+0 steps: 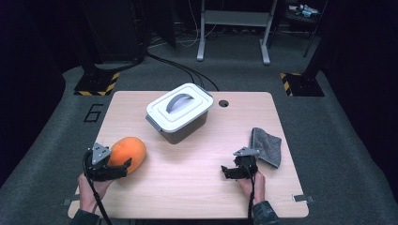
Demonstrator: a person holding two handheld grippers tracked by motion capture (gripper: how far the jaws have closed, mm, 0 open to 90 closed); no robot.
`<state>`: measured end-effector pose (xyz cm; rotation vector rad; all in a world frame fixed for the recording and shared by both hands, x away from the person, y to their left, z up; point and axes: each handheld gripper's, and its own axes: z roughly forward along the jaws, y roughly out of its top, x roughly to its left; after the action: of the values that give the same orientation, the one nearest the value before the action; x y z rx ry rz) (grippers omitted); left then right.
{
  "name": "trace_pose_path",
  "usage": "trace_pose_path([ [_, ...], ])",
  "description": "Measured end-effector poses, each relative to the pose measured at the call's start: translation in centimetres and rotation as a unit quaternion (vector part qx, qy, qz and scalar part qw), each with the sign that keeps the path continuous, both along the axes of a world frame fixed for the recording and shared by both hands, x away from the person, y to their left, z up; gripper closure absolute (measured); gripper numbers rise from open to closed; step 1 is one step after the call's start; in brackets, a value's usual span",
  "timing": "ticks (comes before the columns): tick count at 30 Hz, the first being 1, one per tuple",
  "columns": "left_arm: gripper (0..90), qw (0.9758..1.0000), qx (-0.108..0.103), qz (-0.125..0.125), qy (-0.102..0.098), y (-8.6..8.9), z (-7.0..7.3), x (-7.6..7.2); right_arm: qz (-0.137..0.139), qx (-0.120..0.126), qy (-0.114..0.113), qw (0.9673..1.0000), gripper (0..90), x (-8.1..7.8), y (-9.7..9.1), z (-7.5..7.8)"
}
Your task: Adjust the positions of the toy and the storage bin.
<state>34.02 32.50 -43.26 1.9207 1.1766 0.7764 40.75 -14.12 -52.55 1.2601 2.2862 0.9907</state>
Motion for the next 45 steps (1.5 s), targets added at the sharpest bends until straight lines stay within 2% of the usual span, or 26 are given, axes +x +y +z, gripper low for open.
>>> trace_pose_path([
  [1,5.1,1.0000,-0.005,-0.005,0.000,-0.3,0.1,-0.2,0.000,0.003,0.002,1.0000,10.7,0.0,0.0,0.0],
  [2,4.5,0.9999,-0.002,-0.012,-0.001,-0.6,0.1,-0.3,-0.005,0.004,0.005,1.0000,10.6,-0.1,0.0,0.1],
  [3,4.0,0.9999,-0.003,-0.016,-0.002,-1.0,0.1,-0.4,0.001,0.002,-0.001,1.0000,10.6,0.0,-0.1,0.0],
  [4,3.6,0.9997,0.001,-0.024,0.002,-1.3,0.2,-0.5,0.003,0.003,-0.001,1.0000,10.5,0.0,-0.1,0.1],
  [9,0.0,0.9989,-0.005,-0.045,0.006,-3.0,-0.3,-1.0,0.003,0.005,-0.003,1.0000,10.1,-0.5,-0.1,0.9],
  [13,0.0,0.9973,-0.005,-0.072,0.014,-4.4,-1.3,-1.3,0.007,0.005,-0.011,0.9999,9.8,-0.7,-0.3,1.8],
  [18,0.0,0.9941,0.002,-0.104,0.030,-6.2,-3.0,-1.8,0.005,0.007,-0.021,0.9997,9.4,-0.8,-1.0,2.8],
  [22,0.0,0.9915,0.010,-0.120,0.049,-7.3,-4.5,-1.8,-0.006,0.007,-0.037,0.9993,9.4,-0.9,-1.7,3.9],
  [23,0.0,0.9915,0.010,-0.120,0.049,-7.3,-4.5,-1.8,-0.013,0.009,-0.040,0.9991,9.4,-0.9,-2.0,4.3],
  [25,0.0,0.9908,0.018,-0.122,0.055,-7.8,-5.5,-1.7,-0.025,0.011,-0.050,0.9984,9.4,-0.9,-2.7,5.1],
  [28,0.0,0.9908,0.014,-0.119,0.063,-7.9,-6.4,-1.3,-0.049,0.012,-0.058,0.9970,9.4,-0.7,-4.0,6.1],
  [29,0.0,0.9908,0.014,-0.119,0.063,-7.9,-6.4,-1.3,-0.049,0.012,-0.058,0.9970,9.4,-0.7,-4.0,6.1],
  [30,0.0,0.9905,0.016,-0.118,0.069,-7.8,-6.9,-1.0,-0.068,0.003,-0.066,0.9955,9.6,-0.4,-5.0,6.5],
  [31,0.0,0.9905,0.017,-0.117,0.070,-7.8,-7.1,-0.9,-0.074,0.004,-0.066,0.9951,9.7,-0.3,-5.3,6.6],
  [32,0.0,0.9897,0.013,-0.119,0.078,-7.8,-7.3,-0.9,-0.080,0.000,-0.066,0.9946,9.8,-0.1,-5.7,6.7],
  [36,0.0,0.9897,0.018,-0.116,0.082,-8.0,-8.0,-0.6,-0.114,-0.016,-0.057,0.9917,10.6,0.9,-7.1,6.5],
  [41,0.2,0.9888,0.021,-0.117,0.090,-8.1,-8.5,-0.4,-0.140,-0.020,-0.030,0.9895,11.8,2.3,-8.2,5.4],
  [45,0.5,0.9892,0.024,-0.114,0.088,-8.2,-8.8,-0.3,-0.153,-0.027,-0.009,0.9879,13.0,3.1,-8.5,4.3],
])
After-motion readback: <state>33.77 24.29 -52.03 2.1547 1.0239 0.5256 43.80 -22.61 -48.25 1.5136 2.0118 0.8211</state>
